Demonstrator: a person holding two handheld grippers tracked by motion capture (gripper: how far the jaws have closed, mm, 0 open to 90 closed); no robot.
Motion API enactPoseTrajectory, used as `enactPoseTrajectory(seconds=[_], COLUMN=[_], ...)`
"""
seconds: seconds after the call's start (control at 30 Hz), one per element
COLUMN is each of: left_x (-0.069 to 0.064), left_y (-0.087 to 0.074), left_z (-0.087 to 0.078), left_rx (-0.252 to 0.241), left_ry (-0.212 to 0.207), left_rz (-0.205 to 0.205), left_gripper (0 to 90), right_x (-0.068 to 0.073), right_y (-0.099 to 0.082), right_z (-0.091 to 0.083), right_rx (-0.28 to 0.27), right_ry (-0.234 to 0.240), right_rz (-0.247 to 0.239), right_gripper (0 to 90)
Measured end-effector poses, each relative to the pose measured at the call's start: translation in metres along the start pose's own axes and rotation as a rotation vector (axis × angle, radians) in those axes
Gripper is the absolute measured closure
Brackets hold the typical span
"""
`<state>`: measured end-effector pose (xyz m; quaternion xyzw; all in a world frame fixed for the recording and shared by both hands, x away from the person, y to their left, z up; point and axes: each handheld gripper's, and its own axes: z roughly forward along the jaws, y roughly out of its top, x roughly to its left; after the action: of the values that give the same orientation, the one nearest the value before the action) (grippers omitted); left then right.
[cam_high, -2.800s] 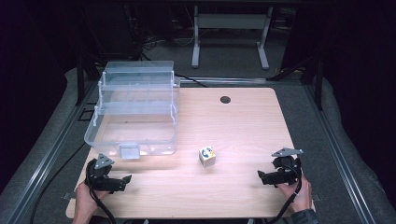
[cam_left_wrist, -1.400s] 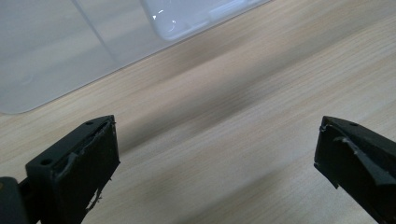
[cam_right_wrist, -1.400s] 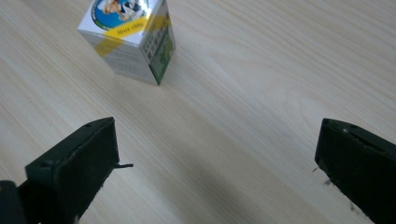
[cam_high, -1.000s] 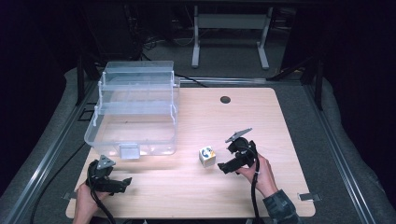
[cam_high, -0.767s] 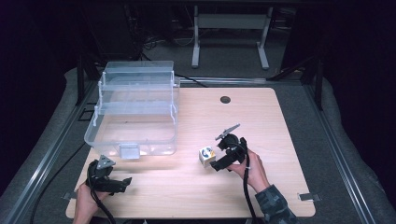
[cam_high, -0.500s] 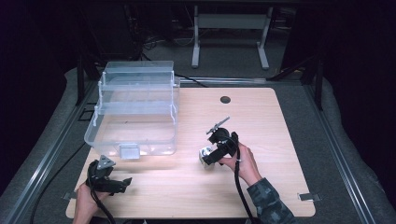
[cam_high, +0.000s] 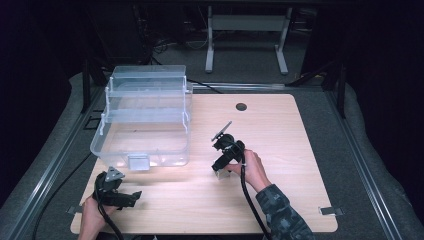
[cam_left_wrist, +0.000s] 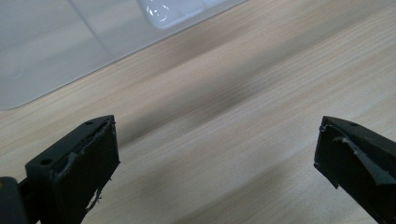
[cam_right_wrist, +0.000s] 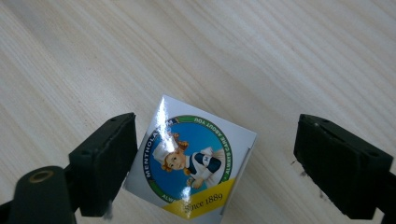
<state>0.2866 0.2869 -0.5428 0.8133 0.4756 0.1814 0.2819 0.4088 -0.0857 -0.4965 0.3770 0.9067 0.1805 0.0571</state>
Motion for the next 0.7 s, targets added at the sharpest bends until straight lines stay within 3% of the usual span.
enactPoseTrajectory(seconds=[0.2, 0.33, 0.4, 0.43, 0.53, 0.63, 0.7], left_x=[0.0, -0.0002, -0.0004, -0.0004, -0.0006, -0.0004, -0.0005], left_y=[0.0, -0.0001, -0.0002, -0.0001, -0.0001, -0.0002, -0.0002], left_z=[-0.0003, 0.0003, 0.0005, 0.0006, 0.0004, 0.0007, 0.0008], left_rx=[-0.001, 0.002, 0.005, 0.007, 0.004, 0.008, 0.01], left_ry=[-0.001, -0.001, -0.001, -0.003, -0.004, -0.006, -0.005], left_rz=[-0.001, 0.0, 0.001, 0.001, 0.001, 0.002, 0.002], left_gripper=[0.0, 0.0, 0.0, 0.0, 0.0, 0.0, 0.0], right_x=[0.0006, 0.0018, 0.0029, 0.0042, 0.0053, 0.0038, 0.0044], right_y=[-0.0008, -0.0021, -0.0029, -0.0038, -0.0044, -0.0054, -0.0055], right_z=[0.002, 0.0021, 0.0021, 0.0017, -0.0013, -0.0018, -0.0032], right_rx=[0.025, 0.033, 0.04, 0.038, 0.036, 0.03, 0.037], right_ry=[0.012, 0.015, 0.019, 0.031, 0.008, 0.026, 0.008], right_rz=[-0.013, -0.022, -0.033, -0.053, -0.076, -0.082, -0.085], right_gripper=[27.8, 31.0, 36.2, 44.7, 46.1, 46.4, 46.5])
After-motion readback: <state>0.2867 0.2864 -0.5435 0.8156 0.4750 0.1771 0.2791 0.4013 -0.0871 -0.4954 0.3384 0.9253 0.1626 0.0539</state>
